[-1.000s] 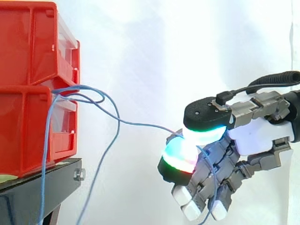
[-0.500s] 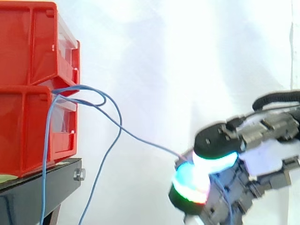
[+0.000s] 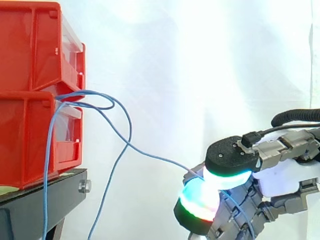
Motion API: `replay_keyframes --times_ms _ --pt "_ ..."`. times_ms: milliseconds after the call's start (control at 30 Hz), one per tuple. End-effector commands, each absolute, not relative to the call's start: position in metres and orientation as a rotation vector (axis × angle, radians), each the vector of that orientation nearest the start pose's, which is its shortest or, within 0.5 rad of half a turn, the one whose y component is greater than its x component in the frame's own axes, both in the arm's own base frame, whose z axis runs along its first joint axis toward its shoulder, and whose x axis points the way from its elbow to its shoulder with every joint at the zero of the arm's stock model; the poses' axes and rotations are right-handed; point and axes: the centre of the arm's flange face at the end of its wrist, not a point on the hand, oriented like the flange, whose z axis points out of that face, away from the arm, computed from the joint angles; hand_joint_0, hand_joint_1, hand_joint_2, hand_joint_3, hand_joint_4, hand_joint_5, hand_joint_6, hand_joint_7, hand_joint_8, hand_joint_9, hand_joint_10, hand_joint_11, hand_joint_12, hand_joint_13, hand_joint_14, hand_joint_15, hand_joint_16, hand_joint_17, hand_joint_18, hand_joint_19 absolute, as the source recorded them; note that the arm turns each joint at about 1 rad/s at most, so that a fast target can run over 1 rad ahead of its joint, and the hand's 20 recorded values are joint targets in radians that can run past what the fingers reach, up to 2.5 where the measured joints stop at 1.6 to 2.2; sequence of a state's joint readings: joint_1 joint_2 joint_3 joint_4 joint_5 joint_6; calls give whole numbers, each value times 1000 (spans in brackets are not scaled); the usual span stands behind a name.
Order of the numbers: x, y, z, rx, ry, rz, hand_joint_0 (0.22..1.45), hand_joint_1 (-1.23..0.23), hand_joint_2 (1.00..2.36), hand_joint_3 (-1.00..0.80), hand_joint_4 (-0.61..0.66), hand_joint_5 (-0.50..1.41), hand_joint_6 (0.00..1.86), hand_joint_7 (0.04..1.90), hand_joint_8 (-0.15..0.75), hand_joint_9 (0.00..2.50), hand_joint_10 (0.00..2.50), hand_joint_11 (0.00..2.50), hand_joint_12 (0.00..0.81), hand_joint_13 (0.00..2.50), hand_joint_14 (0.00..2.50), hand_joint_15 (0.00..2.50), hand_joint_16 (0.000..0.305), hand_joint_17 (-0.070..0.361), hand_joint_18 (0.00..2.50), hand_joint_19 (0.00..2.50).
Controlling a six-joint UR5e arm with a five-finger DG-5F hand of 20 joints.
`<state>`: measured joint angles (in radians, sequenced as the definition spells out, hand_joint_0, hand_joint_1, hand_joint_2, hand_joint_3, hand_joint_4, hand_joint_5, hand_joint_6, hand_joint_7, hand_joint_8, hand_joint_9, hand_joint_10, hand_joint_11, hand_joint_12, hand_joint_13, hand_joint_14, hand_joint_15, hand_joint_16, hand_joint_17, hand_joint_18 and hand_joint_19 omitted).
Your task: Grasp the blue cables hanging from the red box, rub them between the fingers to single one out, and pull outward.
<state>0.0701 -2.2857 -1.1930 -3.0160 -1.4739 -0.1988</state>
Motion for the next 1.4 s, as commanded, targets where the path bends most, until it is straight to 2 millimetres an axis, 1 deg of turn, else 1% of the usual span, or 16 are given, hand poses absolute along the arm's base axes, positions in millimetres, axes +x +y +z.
replay_keyframes --times_ms 0,1367 --pt "733 -92 235 1197 1452 934 588 -790 1153 74 -94 -111 904 1013 321 721 9 293 429 658 10 280 68 153 670 391" --pt "733 -92 236 1194 1451 934 587 -787 1160 67 -100 -111 904 1017 325 764 11 328 427 691 11 317 68 152 689 422"
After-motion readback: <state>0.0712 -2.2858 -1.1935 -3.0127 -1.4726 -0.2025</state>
